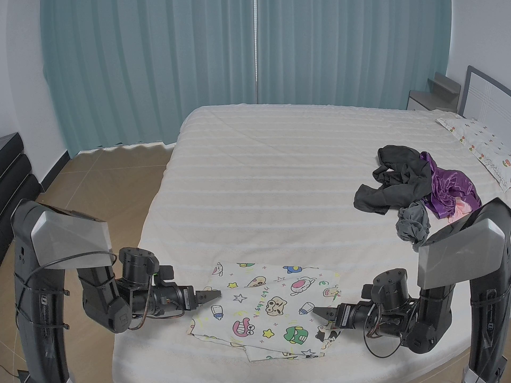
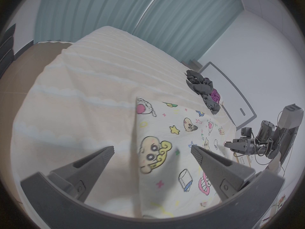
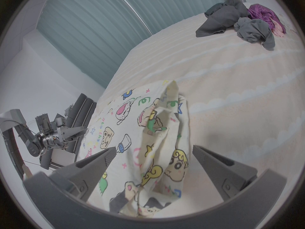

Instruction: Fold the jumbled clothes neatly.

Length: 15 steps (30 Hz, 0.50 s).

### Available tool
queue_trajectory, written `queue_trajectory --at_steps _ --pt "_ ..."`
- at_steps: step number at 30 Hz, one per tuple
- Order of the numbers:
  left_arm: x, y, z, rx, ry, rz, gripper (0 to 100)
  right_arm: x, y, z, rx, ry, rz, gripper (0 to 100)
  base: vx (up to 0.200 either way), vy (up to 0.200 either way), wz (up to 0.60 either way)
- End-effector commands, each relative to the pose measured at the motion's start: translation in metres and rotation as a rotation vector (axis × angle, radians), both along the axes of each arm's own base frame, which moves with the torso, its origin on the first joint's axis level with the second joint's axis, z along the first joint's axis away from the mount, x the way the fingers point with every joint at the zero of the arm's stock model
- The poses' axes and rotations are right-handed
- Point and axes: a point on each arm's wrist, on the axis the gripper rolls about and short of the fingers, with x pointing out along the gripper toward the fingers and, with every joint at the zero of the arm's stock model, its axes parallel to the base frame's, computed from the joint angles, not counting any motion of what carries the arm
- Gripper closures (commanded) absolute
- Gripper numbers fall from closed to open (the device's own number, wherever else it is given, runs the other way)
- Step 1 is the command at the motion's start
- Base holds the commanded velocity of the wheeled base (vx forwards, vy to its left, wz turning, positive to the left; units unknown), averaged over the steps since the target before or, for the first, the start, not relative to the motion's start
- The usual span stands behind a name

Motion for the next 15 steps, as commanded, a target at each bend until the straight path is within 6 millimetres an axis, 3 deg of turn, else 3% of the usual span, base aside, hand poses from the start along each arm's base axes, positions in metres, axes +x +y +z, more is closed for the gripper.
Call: queue_trajectory --at_steps 1,15 --pt "0.006 -0.016 -0.011 -0.003 0.001 -0.039 0 0.004 0.006 -0.015 -0.031 0.008 0.006 0 0.0 0.0 0.0" --pt "0.015 -0.029 -0.011 0.0 0.017 -0.069 0 0.019 0.018 -0.019 -0.051 -0.021 0.039 0 0.0 0.0 0.0"
